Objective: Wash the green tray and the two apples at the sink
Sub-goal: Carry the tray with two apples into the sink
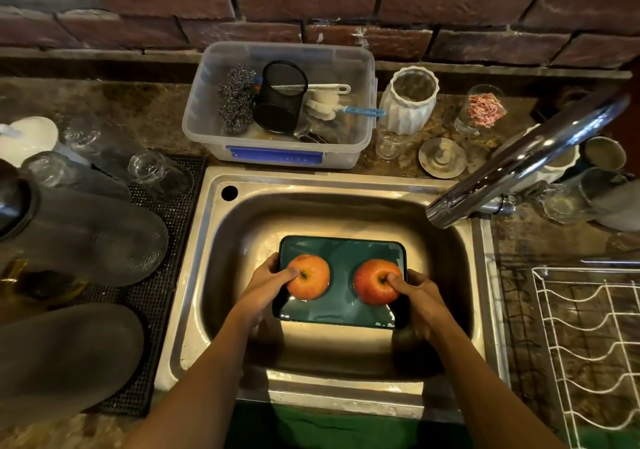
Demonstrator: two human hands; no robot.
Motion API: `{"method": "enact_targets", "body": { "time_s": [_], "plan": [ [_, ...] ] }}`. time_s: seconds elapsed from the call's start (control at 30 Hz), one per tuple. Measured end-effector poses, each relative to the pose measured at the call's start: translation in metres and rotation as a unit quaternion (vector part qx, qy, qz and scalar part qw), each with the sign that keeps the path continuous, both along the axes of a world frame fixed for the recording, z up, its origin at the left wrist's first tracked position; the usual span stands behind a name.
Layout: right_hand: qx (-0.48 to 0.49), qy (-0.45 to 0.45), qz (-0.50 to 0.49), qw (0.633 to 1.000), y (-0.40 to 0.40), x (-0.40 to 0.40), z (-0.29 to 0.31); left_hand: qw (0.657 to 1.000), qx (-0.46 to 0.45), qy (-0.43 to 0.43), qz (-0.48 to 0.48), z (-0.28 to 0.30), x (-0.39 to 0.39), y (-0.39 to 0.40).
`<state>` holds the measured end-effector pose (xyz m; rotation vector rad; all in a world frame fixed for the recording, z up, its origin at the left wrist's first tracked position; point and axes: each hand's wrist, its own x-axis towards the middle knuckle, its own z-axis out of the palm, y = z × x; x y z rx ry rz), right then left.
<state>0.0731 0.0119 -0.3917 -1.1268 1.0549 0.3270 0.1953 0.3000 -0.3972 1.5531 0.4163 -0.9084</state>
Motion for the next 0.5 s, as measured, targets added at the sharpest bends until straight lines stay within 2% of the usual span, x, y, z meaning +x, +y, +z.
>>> {"method": "enact_targets", "body": {
  "time_s": [0.2, 0.27, 0.37, 0.43, 0.5],
  "plan": [
    [-0.078, 0.003, 0.035, 0.996, 0.007, -0.004, 0.015, 0.998, 0.055, -0.029, -0.009, 0.015, -0.006, -0.003],
    [-0.103, -0.006, 0.020, 0.994, 0.009, -0.009, 0.027, 0.994, 0.095, -0.044, -0.016, 0.022, -0.009, -0.002],
    [-0.125, -0.034, -0.021, 0.991, 0.011, -0.023, 0.060, 0.992, 0.109, -0.067, -0.011, 0.034, -0.019, 0.000],
    [-0.192, -0.052, -0.001, 0.980, 0.016, -0.043, 0.082, 0.990, 0.115, -0.074, -0.015, 0.040, -0.027, 0.000],
    [-0.298, -0.072, 0.057, 0.950, 0.027, -0.072, 0.099, 0.985, 0.134, -0.101, -0.034, 0.044, -0.035, -0.004]
  ]
}}
